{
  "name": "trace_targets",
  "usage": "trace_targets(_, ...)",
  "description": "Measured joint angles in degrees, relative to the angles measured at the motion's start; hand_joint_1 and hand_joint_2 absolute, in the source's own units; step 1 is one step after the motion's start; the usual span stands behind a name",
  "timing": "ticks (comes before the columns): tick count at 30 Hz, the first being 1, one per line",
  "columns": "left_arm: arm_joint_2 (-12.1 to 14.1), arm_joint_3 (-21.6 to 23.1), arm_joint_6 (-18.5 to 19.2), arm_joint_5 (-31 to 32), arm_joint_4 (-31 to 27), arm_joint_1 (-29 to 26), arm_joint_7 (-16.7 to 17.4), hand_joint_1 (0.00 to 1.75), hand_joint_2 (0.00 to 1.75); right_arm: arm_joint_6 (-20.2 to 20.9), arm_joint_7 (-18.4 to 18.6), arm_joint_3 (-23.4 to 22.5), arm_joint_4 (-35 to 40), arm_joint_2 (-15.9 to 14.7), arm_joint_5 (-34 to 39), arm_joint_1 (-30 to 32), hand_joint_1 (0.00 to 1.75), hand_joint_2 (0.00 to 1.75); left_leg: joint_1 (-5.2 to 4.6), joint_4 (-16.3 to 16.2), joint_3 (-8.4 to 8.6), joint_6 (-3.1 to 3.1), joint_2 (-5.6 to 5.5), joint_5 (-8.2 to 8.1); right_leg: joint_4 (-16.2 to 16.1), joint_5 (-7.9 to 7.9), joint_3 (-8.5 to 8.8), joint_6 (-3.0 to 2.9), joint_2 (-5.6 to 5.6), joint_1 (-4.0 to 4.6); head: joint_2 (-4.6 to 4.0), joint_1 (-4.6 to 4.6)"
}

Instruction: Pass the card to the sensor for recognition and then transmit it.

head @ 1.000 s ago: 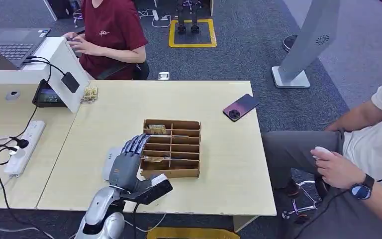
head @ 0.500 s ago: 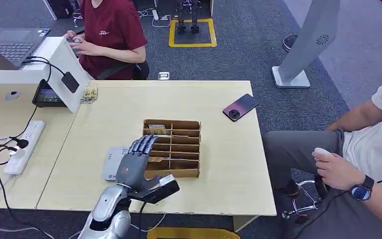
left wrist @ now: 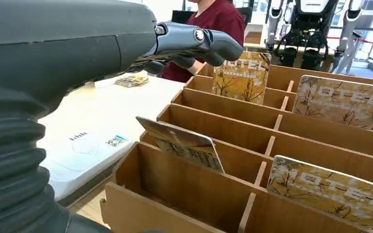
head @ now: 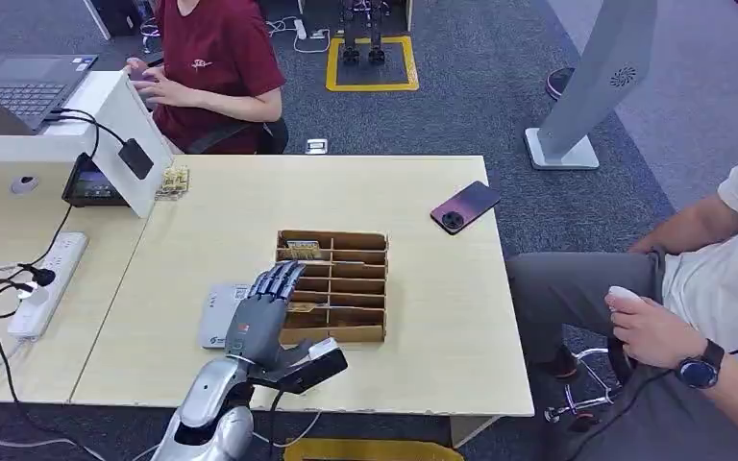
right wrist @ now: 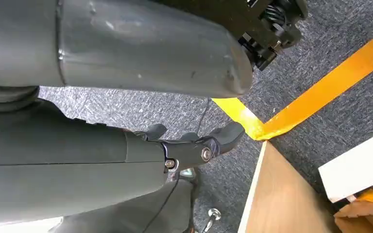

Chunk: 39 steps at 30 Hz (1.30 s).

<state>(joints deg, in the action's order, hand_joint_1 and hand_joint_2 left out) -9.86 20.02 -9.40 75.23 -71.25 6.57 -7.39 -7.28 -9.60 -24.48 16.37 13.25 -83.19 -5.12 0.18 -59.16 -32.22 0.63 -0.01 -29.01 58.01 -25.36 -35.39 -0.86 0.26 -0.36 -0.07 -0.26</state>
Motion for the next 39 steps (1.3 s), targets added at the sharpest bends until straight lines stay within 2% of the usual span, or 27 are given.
trace_targets(1,0.0,0.02,0.02,-0.06,0.11,0.04,0.0,1.52,1.75,0.0,0.0,0.0,0.0,0.0,0.02,0.0,0.0,0.0,0.0,0.0,0.0,0.0,0.0,0.0,0.0,0.0,0.0,0.0,0.0,0.0,0.0,0.0)
trace_targets(2,0.0,0.04,0.02,-0.07,0.22,0.07,0.0,1.75,1.75,0.0,0.0,0.0,0.0,0.0,0.02,-0.01,0.0,0.0,0.0,0.0,0.0,0.0,0.0,0.0,0.0,0.0,0.0,0.0,0.0,0.0,0.0,0.0)
trace_targets(33,0.83,0.96,-0.42,-1.62,1.79,1.07,-0.42,1.75,1.75,-0.07,-0.68,0.02,0.0,0.0,0.31,-0.19,0.0,0.0,0.0,0.0,0.0,0.0,0.0,0.0,0.0,0.0,0.01,0.0,0.0,0.0,0.0,0.0)
trace_targets(39,1.33,1.14,1.01,-7.01,2.23,1.36,-3.3,1.75,1.75,-0.04,-0.85,0.13,0.0,0.0,0.37,-0.33,0.0,0.0,0.0,0.0,-0.01,0.0,0.0,0.0,0.0,0.0,0.01,0.0,-0.01,0.0,0.0,0.02)
